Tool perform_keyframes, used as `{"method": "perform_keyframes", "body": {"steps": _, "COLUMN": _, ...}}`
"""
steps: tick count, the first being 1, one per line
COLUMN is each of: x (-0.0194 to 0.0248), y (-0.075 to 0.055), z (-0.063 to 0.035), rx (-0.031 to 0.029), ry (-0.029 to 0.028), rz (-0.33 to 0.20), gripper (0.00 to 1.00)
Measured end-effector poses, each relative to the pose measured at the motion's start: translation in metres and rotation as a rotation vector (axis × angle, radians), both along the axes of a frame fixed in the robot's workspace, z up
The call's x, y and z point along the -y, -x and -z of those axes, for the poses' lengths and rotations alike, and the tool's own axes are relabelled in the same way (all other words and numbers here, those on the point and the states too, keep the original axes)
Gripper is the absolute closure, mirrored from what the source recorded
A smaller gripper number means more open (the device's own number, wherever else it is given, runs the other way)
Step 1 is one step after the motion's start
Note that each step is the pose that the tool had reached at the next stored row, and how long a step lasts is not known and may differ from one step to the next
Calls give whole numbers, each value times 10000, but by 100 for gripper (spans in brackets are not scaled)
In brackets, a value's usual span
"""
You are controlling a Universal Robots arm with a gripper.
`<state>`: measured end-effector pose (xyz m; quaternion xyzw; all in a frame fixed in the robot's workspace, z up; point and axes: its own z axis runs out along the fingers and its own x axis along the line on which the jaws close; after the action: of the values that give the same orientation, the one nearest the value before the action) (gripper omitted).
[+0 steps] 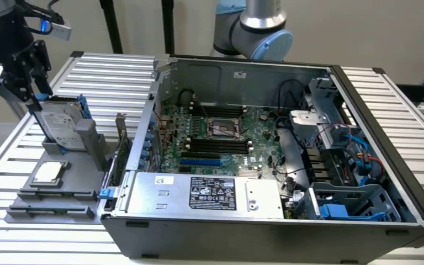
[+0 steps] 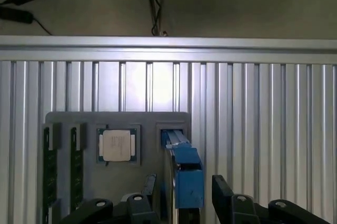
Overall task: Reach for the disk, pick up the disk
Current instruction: 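Pick up the disk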
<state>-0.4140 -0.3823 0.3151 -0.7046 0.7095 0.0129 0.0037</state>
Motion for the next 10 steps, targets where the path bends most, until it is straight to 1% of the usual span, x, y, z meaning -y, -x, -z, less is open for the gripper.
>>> {"method": "perform_keyframes", "body": {"steps": 6, "x": 0, "y": 29, "z": 100, "rx": 0, "ry": -40, "rz": 24, "gripper": 46}}
{"method": "perform_keyframes", "body": {"steps": 10, "x": -1, "y": 30, "z": 164, "rx": 1, "ry": -119, "rz": 26, "gripper": 46}}
